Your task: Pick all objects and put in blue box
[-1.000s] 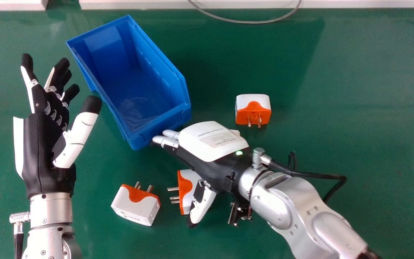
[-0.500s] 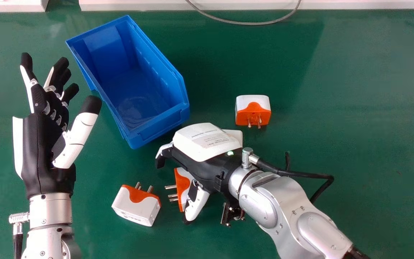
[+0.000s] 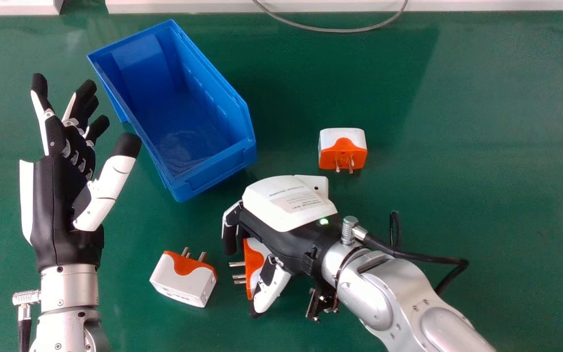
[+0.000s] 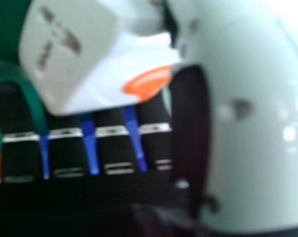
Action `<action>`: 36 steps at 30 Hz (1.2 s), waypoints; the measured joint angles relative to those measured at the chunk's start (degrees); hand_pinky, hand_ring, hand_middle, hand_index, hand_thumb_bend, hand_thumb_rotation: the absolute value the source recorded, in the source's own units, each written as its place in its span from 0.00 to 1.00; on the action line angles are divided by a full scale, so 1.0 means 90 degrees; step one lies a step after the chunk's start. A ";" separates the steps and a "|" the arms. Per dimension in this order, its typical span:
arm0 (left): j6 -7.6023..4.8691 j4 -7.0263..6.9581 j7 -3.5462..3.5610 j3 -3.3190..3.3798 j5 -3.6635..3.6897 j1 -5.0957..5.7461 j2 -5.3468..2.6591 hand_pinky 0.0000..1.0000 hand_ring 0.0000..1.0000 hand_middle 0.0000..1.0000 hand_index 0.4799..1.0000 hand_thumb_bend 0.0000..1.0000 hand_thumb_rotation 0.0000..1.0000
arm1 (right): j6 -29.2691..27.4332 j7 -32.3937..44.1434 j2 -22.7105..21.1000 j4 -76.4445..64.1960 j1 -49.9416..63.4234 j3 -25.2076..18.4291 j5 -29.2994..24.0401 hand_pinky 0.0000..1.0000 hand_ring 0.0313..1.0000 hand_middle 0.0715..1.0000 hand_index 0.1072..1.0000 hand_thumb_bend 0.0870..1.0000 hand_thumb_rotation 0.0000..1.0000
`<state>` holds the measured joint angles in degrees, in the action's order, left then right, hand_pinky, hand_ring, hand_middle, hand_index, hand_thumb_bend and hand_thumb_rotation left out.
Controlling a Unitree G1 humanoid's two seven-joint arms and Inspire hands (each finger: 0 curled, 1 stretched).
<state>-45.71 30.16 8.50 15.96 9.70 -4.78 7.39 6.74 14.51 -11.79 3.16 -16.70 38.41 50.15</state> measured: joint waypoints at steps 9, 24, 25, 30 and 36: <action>-0.0003 -0.0006 -0.0002 0.0003 0.0041 0.0003 -0.0002 0.89 0.93 0.92 0.84 0.85 0.56 | -0.0407 -0.0237 -0.0206 -0.1283 0.0214 -0.0444 -0.0050 0.30 0.37 0.45 0.47 0.46 0.00; -0.0009 0.0005 -0.0019 0.0004 -0.0008 -0.0002 -0.0002 0.90 0.94 0.92 0.83 0.83 0.55 | -0.0838 -0.1096 0.0248 -0.1502 -0.0821 -0.1294 -0.0262 0.26 0.38 0.43 0.44 0.47 0.00; -0.0012 0.0010 -0.0016 0.0001 -0.0013 -0.0009 -0.0002 0.90 0.94 0.92 0.83 0.83 0.55 | -0.0863 -0.1135 0.0309 -0.1292 -0.1006 -0.1300 -0.0289 0.27 0.38 0.44 0.44 0.47 0.00; -0.0041 0.0065 -0.0197 0.0017 -0.0173 -0.0038 0.0007 0.90 0.94 0.92 0.82 0.85 0.58 | -0.1227 -0.1918 0.0630 0.0530 -0.1994 -0.1283 -0.0281 0.25 0.37 0.41 0.46 0.46 0.00; -0.0140 0.0121 -0.0372 0.0018 -0.0335 -0.0068 0.0032 0.89 0.93 0.92 0.82 0.85 0.60 | -0.2062 -0.3429 0.1003 0.3273 -0.3134 -0.1097 -0.0215 0.28 0.39 0.43 0.45 0.47 0.00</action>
<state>-46.97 31.25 5.15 16.12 6.68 -5.39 7.68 -11.82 -16.35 -2.77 32.62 -44.90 28.53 48.21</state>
